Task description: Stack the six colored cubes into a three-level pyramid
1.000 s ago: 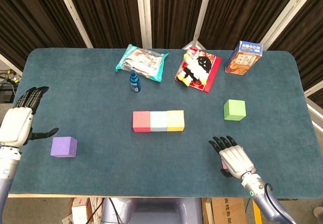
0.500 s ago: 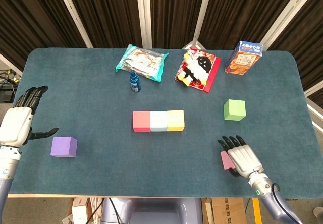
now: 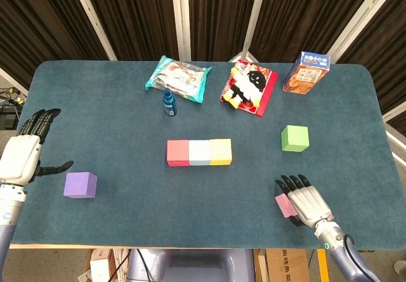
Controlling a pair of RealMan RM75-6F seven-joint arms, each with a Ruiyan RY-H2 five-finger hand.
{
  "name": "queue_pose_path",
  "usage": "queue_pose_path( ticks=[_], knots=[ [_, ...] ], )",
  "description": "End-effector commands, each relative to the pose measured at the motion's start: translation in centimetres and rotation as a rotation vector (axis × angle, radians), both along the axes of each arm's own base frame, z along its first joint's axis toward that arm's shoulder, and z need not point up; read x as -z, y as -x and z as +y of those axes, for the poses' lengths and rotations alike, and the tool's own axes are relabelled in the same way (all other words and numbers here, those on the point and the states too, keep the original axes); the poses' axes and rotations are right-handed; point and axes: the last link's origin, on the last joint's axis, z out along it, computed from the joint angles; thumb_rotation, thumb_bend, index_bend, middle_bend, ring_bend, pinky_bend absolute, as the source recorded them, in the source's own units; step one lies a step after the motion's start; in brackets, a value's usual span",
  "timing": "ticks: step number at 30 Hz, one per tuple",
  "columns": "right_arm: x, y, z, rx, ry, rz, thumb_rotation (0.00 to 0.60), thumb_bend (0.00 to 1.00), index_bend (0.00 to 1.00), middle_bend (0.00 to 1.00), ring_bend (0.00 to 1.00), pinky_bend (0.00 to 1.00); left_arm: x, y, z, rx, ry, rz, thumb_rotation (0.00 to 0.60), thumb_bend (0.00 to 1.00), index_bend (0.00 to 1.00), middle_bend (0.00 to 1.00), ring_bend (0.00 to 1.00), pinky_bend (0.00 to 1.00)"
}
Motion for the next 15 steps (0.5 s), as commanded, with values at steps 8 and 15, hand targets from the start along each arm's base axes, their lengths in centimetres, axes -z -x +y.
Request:
queue_pose_path(
  ticks=[8,15],
  knots=[
    [0.2,0.2,0.4,-0.001,0.004,0.009,0.6,0.32,0.0,0.0,0.0,0.0,-0.1,0.0,0.0,0.0,-0.002,-0.006,0.6,0.14,0.0,0.05,0.04,0.11],
    [0.2,1.1,0.1,0.025,0.016,0.026,0.6,0.32,0.0,0.0,0.0,0.0,-0.1,0.0,0.0,0.002,-0.001,-0.007,0.6,0.14,0.0,0.05,0.04,0.11]
  ],
)
